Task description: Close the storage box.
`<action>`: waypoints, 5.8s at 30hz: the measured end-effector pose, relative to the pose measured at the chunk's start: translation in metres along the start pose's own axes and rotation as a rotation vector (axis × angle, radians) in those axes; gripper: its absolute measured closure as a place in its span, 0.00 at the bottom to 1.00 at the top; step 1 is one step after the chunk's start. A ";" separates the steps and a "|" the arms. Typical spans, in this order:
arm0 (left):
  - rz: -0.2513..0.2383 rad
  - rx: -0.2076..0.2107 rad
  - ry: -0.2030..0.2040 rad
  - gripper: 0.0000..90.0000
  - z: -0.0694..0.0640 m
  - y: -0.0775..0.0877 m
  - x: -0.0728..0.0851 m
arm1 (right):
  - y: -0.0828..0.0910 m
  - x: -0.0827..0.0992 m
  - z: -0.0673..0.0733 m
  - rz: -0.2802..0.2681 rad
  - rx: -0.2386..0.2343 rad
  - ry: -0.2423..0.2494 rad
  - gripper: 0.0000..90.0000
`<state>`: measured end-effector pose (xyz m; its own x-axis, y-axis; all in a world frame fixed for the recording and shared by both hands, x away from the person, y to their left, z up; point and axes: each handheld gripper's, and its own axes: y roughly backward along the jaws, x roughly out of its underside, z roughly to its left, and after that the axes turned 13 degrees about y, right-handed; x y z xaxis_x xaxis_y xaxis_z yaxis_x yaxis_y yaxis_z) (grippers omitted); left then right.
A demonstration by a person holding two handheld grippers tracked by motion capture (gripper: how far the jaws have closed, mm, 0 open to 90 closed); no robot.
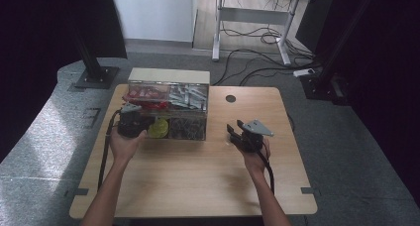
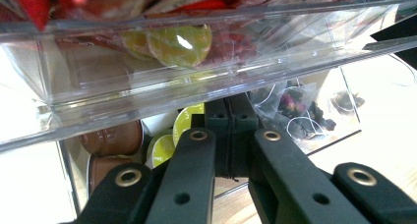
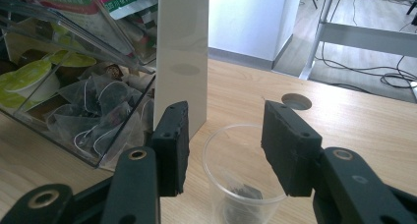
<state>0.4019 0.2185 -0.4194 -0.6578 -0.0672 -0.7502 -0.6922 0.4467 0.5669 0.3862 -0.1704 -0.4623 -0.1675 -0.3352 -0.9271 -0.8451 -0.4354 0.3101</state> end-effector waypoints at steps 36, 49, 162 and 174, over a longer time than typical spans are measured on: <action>0.046 0.019 0.015 1.00 0.004 -0.012 0.028 | 0.018 0.027 0.008 0.010 -0.024 -0.027 0.60; 0.066 0.029 0.038 1.00 0.009 -0.016 0.039 | 0.022 0.037 0.013 0.004 -0.035 -0.031 0.60; 0.059 0.037 -0.094 0.51 0.002 0.008 0.146 | 0.081 0.123 -0.005 0.216 -0.091 -0.051 0.39; 0.077 0.029 -0.091 0.51 0.006 0.004 0.148 | 0.080 0.123 -0.006 0.222 -0.086 -0.037 0.38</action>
<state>0.3034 0.2156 -0.5303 -0.6778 0.0489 -0.7336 -0.6313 0.4728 0.6148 0.3013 -0.2513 -0.5504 -0.3646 -0.4003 -0.8407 -0.7393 -0.4245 0.5227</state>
